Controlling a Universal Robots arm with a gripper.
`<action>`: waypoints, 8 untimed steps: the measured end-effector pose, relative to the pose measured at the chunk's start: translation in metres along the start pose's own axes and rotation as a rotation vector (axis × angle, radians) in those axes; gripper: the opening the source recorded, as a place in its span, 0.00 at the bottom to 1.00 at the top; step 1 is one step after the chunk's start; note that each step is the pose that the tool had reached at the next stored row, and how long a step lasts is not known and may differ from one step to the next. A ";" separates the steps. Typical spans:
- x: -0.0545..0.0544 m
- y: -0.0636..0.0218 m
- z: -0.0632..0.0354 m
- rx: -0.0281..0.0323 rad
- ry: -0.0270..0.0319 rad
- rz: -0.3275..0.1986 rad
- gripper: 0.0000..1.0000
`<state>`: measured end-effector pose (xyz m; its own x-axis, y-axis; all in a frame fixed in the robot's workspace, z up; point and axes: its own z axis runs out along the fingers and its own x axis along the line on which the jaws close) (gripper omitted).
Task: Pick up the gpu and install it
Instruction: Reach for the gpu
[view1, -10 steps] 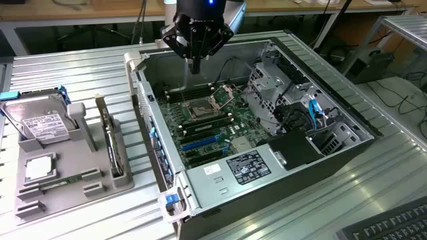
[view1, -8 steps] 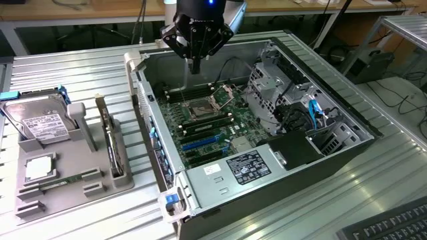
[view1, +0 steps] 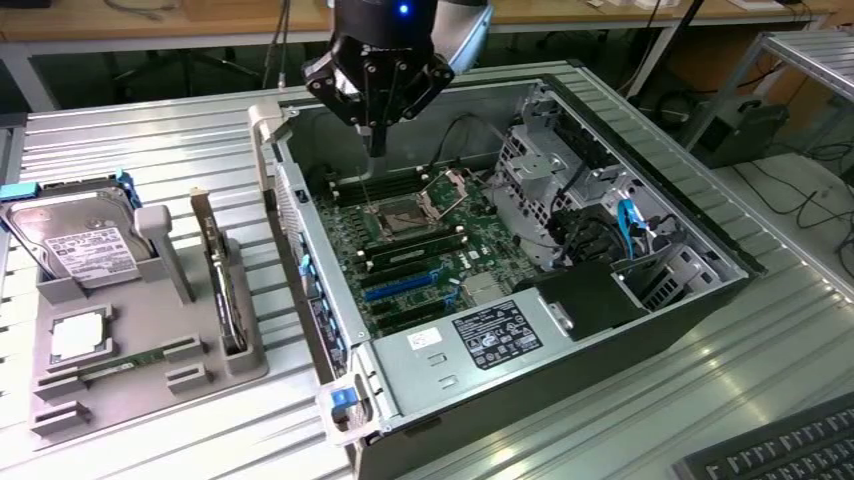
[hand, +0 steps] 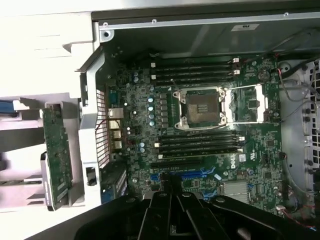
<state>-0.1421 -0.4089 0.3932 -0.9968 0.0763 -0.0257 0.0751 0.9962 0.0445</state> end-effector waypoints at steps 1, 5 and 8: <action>0.003 -0.0013 -0.0002 0.0000 -0.0001 0.000 0.11; 0.018 -0.0064 -0.0006 -0.0001 -0.0008 0.000 0.11; 0.036 -0.0108 0.0001 0.0002 -0.0009 0.000 0.11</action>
<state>-0.1784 -0.4170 0.3917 -0.9967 0.0761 -0.0265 0.0748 0.9962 0.0443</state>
